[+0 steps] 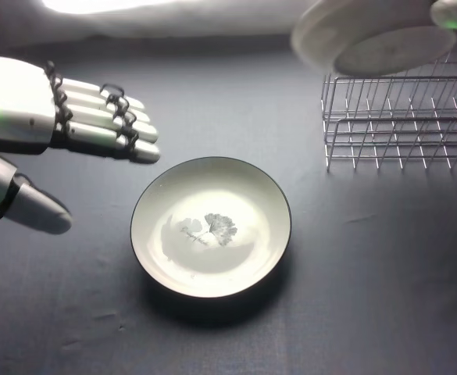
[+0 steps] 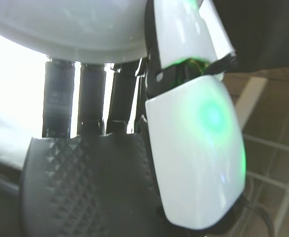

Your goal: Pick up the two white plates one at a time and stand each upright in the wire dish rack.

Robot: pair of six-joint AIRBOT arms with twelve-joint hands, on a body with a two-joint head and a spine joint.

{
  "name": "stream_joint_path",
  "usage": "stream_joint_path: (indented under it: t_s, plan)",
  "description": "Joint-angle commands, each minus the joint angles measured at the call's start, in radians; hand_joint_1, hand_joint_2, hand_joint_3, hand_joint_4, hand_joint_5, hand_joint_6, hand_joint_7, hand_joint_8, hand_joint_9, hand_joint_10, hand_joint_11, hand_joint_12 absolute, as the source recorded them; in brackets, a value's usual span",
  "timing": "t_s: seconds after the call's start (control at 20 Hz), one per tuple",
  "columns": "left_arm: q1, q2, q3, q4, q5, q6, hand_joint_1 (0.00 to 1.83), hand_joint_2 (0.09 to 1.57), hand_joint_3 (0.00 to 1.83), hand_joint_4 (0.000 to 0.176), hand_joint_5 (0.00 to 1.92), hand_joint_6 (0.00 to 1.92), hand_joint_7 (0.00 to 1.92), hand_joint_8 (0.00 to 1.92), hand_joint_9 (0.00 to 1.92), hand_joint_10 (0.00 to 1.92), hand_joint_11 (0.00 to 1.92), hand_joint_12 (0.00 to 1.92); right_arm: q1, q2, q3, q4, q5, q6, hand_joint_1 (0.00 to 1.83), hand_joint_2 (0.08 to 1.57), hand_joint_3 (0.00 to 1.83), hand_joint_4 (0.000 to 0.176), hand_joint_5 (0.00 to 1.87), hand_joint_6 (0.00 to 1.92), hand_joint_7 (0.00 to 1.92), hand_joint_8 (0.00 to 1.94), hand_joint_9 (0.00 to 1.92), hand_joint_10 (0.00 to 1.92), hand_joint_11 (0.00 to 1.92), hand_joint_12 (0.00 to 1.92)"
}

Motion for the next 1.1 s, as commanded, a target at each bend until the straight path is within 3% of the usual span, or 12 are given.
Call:
stream_joint_path:
  t_s: [0.0,0.3,0.4,0.65,0.85,1.05]
  plan:
    - [-0.004,0.003,0.004,-0.084,-0.045,-0.003,0.00,1.25,0.00,0.000,0.06,0.01,0.00,0.00,0.00,0.00,0.00,0.00,0.012,0.011,0.006,0.022,0.163,0.022,1.40,1.03,0.00,0.000,1.05,0.83,1.21,0.51,1.12,0.88,0.99,0.91]
    - [0.022,-0.019,0.002,-0.060,-0.058,-0.003,0.00,1.26,0.00,0.000,0.06,0.01,0.02,0.01,0.00,0.00,0.00,0.00,-0.012,0.034,0.033,0.034,0.163,0.022,1.39,1.05,0.00,0.000,1.00,0.87,1.15,0.65,1.08,0.95,0.95,0.95]
    - [0.044,-0.025,0.006,-0.060,-0.058,0.000,0.00,1.26,0.00,0.000,0.05,0.00,0.01,0.00,0.00,0.00,0.00,0.00,-0.022,0.038,0.043,0.034,0.163,0.022,1.40,1.04,0.00,0.000,1.00,0.85,1.18,0.60,1.12,0.89,0.99,0.92]
    - [0.040,-0.037,0.016,-0.060,-0.076,0.069,0.00,1.25,0.00,0.000,0.04,0.00,0.00,0.00,0.00,0.00,0.00,0.00,-0.049,0.038,0.082,0.034,0.162,0.011,1.39,1.06,0.00,0.000,0.95,0.96,1.13,0.65,1.10,0.93,0.96,0.95]
    - [0.059,-0.059,0.032,-0.057,-0.094,0.077,0.00,1.25,0.00,0.000,0.05,0.01,0.01,0.00,0.00,0.00,0.00,0.00,-0.080,0.025,0.130,0.034,0.151,0.003,1.39,1.06,0.00,0.000,0.92,0.97,1.12,0.72,1.12,0.89,0.98,0.95]
    - [0.103,-0.062,0.002,-0.036,-0.093,0.102,0.00,1.25,0.00,0.000,0.04,0.00,0.00,0.00,0.00,0.00,0.00,0.00,-0.117,0.007,0.167,0.031,0.145,-0.005,1.38,1.09,0.00,0.000,0.90,1.01,1.05,0.83,1.03,1.02,0.90,0.99]
